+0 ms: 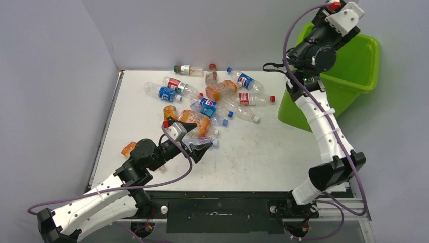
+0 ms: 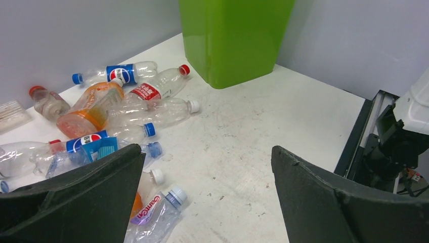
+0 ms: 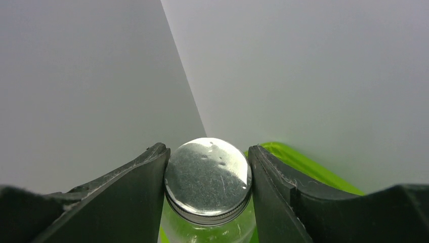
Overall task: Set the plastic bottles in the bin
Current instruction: Place the plastic bottle in the trash bin.
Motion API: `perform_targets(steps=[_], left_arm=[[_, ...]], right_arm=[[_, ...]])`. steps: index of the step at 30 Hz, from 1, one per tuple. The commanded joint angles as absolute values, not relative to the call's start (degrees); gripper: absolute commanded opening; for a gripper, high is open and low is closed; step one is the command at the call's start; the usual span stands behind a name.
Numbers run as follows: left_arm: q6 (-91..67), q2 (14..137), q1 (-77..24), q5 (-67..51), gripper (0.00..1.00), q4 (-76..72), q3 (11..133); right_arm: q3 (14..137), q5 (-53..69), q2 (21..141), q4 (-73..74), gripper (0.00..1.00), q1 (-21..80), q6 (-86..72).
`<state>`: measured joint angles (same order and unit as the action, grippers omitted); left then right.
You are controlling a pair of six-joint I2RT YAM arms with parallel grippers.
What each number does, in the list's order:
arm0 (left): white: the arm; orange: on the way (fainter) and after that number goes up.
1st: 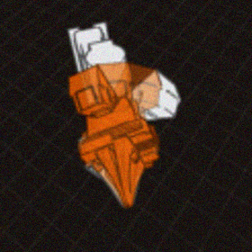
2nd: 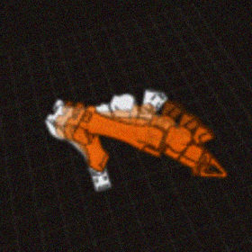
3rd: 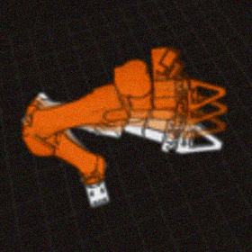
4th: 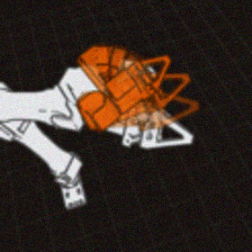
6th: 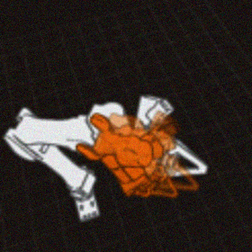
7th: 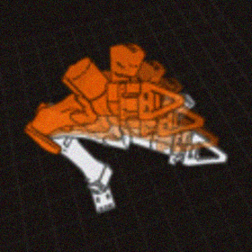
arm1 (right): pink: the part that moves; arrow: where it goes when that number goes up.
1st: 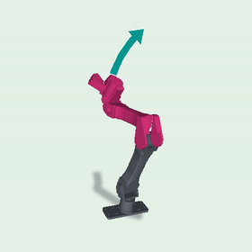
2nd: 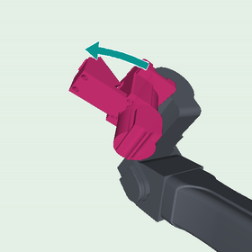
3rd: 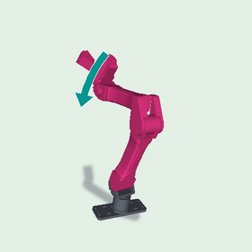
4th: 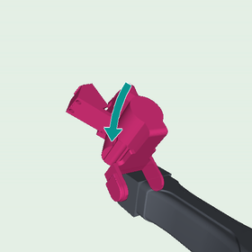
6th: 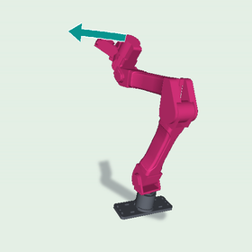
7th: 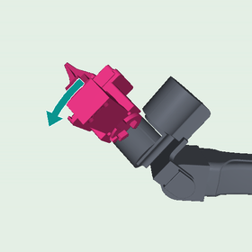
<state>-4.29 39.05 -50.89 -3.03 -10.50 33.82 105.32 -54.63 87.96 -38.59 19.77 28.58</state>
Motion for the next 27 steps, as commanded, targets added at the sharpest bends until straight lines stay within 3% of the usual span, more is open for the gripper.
perform_targets(steps=[1,15,16,17,18,19,20,21,27], left_arm=[[-2.6,38.7,-51.0,-0.4,0.96,-11.3,34.4],[-0.3,35.9,-52.9,1.9,0.96,-11.1,33.6],[0.8,36.1,-53.0,2.0,0.96,-11.0,33.7],[1.3,36.2,-53.1,1.9,0.96,-10.8,33.7],[1.4,36.2,-53.2,1.8,0.96,-10.7,33.8],[1.5,36.3,-53.4,1.7,0.96,-10.6,33.8],[1.5,36.3,-53.5,1.6,0.96,-10.7,33.8],[1.6,36.2,-53.6,1.6,0.96,-10.7,33.7],[2.0,36.5,-53.9,2.0,0.96,-10.8,33.6]], right_arm=[[108.6,-54.6,93.0,-40.0,0.05,14.0,24.0],[104.8,-55.0,96.7,-36.8,0.05,6.2,22.2],[104.3,-54.9,96.3,-36.6,0.1,5.8,21.9],[104.2,-54.7,96.1,-35.8,0.31,5.5,21.4],[104.5,-54.2,95.8,-33.9,0.63,5.4,20.3],[105.0,-54.0,95.5,-32.7,0.86,5.5,19.6],[105.7,-53.9,95.3,-31.7,0.99,5.9,19.0],[106.8,-53.6,95.2,-30.5,0.91,6.4,18.6],[115.4,-50.6,95.6,-28.7,0.9,16.0,21.5]])
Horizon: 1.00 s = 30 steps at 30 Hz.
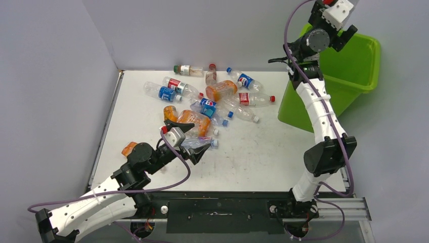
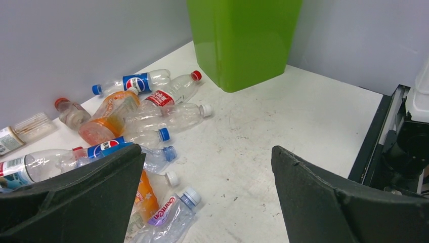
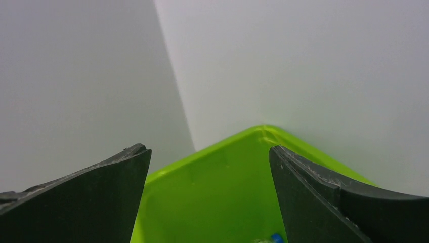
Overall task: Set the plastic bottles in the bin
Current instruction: Place the plastic bottle in the trash bin, then pick up the plastic bottle at the center of the board.
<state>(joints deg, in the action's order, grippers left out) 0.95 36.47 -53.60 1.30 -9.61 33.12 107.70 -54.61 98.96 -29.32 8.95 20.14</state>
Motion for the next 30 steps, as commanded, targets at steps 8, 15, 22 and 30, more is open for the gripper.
perform_targets(steps=[8,15,22,30], left_arm=[[2.6,37.5,-53.9,6.2,0.96,-9.8,34.0],[2.7,40.3,-53.9,19.3,0.96,-7.2,35.2],[0.9,46.1,-52.5,26.3,0.96,-0.8,39.6],[-1.2,53.7,-50.1,24.1,0.96,8.9,45.2]], right_arm=[[118.5,-39.4,92.0,-13.0,0.9,37.5,14.6],[94.0,-19.7,78.5,-2.6,0.89,41.0,-10.7],[64.9,-13.5,67.9,-0.5,0.9,41.1,-21.7],[36.2,-1.4,60.3,-12.6,0.92,37.5,-32.7]])
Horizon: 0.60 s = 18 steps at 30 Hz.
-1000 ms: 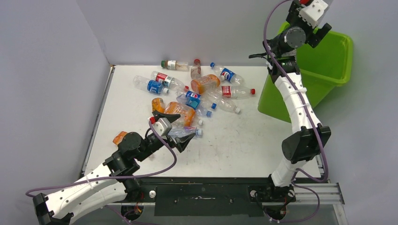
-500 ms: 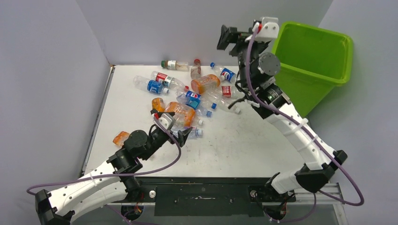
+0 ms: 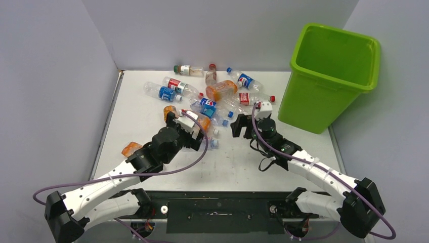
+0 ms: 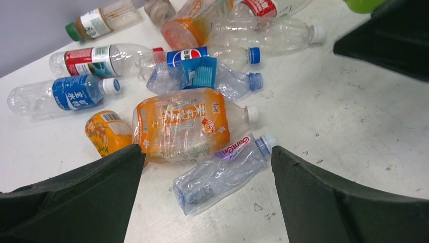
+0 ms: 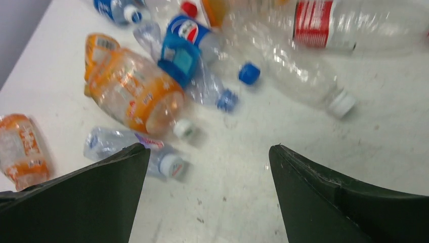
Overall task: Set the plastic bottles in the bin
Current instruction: Pick up the plastic bottle at the center of the board.
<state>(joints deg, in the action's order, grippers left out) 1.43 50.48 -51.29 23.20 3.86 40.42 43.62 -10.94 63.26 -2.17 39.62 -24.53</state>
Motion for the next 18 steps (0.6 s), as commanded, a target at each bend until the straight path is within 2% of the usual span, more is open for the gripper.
perform_targets(steps=[1,3,7,15,18], left_arm=[[-1.3,55.1,-49.8,23.2,0.96,9.9,45.7],[-0.8,58.0,-49.7,21.6,0.96,11.4,46.6],[-0.8,60.5,-49.7,22.6,0.96,11.8,46.8],[1.5,57.2,-49.7,17.8,0.96,7.4,43.8],[1.7,57.7,-49.8,17.4,0.96,7.5,44.0]], right_arm=[[33.6,2.4,61.4,-15.6,0.93,36.7,-33.9],[29.4,9.4,65.0,-22.3,0.97,34.5,-37.7],[24.5,20.6,74.2,-39.6,0.98,33.3,-41.6],[24.0,25.9,90.9,-55.6,1.0,32.7,-46.4],[24.5,26.7,98.7,-63.5,0.93,32.7,-51.0]])
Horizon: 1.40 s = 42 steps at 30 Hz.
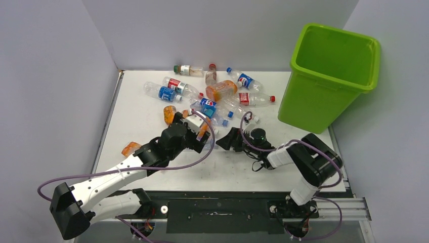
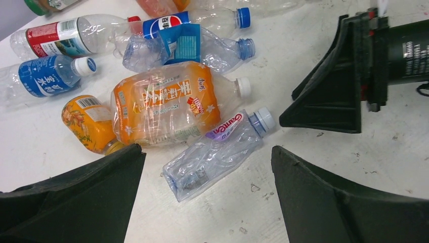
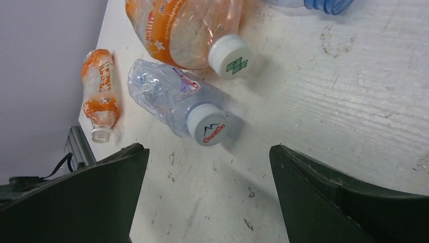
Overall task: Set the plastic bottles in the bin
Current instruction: Pick up the plastic bottle at the center of the board.
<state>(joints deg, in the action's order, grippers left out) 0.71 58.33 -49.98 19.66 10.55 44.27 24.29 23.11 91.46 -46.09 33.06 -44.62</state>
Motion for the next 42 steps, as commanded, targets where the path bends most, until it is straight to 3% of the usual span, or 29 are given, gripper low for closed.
perform_targets(steps=[1,9,19,26,30,32,36,42], left_arm=[[1.7,57.8,-49.8,17.5,0.96,7.6,44.1],[1.7,56.9,-50.2,16.7,0.96,7.4,44.0],[2.2,55.1,-51.0,16.7,0.96,7.3,43.8],[2.5,54.5,-51.3,16.7,0.96,7.1,43.8],[2.6,54.1,-51.3,17.0,0.96,6.9,43.8],[3.0,53.6,-51.2,17.6,0.96,6.3,43.4],[4.3,50.8,-51.5,19.3,0.96,3.0,41.4],[10.0,39.0,-51.8,9.6,0.96,-11.2,31.8]], right_arm=[[24.7,26.9,100.9,-66.1,0.91,32.6,-52.7],[26.6,27.3,113.5,-78.4,0.75,33.6,-60.1],[28.1,25.8,115.6,-75.0,0.62,35.6,-58.8],[28.0,24.8,112.7,-69.0,0.34,36.4,-54.6],[26.8,26.1,110.4,-69.2,0.08,35.9,-54.9],[25.4,27.0,106.9,-67.6,0.05,35.3,-54.8],[25.3,29.2,93.0,-51.0,0.05,34.0,-50.0],[38.0,23.1,71.8,-3.9,0.05,34.6,-33.0]])
